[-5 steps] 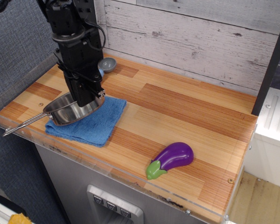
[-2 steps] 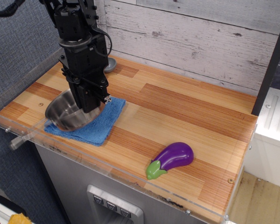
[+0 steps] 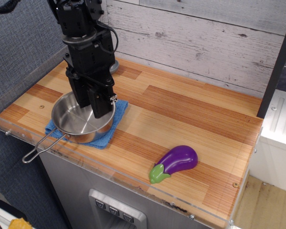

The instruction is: Place the pot on the napkin

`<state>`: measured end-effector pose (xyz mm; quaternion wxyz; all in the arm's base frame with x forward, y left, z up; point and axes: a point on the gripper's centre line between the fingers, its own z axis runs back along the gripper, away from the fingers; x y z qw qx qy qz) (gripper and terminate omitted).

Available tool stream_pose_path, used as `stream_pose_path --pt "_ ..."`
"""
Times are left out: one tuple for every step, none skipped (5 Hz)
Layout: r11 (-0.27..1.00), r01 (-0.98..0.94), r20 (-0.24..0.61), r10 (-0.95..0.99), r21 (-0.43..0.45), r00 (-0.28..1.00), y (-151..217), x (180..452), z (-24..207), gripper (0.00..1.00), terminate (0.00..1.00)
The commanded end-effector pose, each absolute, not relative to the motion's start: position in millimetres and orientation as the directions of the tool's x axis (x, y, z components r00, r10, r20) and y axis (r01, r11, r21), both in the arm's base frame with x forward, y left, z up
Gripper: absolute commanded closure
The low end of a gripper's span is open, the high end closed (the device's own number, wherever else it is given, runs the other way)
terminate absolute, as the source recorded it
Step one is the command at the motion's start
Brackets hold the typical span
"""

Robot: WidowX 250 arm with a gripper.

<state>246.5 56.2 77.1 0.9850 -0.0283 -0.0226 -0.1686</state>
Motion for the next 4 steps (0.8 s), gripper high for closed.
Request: stream_pose_path --pt "0.914 0.401 0.121 -0.392 -0.060 0.912 43 240 119 0.00 0.00" --pt "0.913 0.402 0.129 -0.390 -0.074 0.911 35 239 131 0.00 0.00" --pt "0.935 0.351 0.116 -0.344 -0.046 0.932 34 235 137 0.00 0.00" --pt "0.960 0.278 0.103 -0.274 -0.020 0.956 34 230 141 0.00 0.00"
